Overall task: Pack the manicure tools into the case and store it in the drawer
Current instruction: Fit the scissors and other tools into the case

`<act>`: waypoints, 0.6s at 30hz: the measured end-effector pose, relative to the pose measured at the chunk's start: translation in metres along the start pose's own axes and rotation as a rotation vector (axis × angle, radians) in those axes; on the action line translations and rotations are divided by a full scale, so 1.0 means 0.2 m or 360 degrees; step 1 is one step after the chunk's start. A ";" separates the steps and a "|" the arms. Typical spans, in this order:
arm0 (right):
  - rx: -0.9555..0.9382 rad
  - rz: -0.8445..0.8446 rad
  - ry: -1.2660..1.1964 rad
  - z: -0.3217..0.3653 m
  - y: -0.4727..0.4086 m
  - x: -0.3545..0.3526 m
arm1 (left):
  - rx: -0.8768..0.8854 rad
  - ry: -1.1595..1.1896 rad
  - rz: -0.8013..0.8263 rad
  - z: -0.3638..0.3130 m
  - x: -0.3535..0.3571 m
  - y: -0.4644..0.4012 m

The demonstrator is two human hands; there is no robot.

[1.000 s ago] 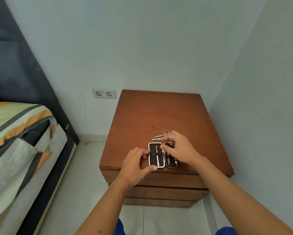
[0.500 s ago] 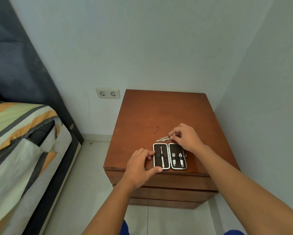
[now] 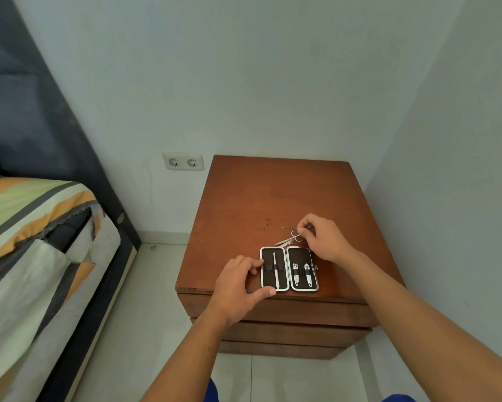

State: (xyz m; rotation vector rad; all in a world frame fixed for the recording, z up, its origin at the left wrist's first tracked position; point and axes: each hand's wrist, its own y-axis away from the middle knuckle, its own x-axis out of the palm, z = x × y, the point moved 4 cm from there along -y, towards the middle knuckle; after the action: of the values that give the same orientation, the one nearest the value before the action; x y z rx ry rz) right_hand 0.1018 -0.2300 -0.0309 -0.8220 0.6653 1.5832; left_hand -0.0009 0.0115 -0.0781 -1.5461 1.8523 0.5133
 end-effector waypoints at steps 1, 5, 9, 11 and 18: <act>0.0043 -0.0023 -0.0092 -0.01 0.01 -0.01 | 0.0002 -0.0003 0.0000 0.00 0.00 0.00; 0.0155 0.0025 -0.0441 0.00 0.06 -0.03 | 0.0013 -0.0001 -0.0008 -0.01 0.00 0.00; 0.0145 0.0206 -0.0748 0.04 0.10 -0.01 | 0.0011 0.0003 -0.0012 -0.01 -0.01 0.00; 0.0151 0.0266 -0.0730 0.06 0.10 0.00 | 0.0008 -0.0001 -0.0011 -0.01 -0.01 0.00; 0.0134 0.0279 -0.0910 0.15 0.10 0.05 | 0.0018 -0.0014 -0.0015 -0.02 -0.01 0.00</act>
State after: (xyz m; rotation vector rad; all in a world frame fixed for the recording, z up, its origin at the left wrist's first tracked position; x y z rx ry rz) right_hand 0.0766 -0.2025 -0.0220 -0.2243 0.3883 1.8245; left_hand -0.0018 0.0106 -0.0747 -1.5419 1.8376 0.5034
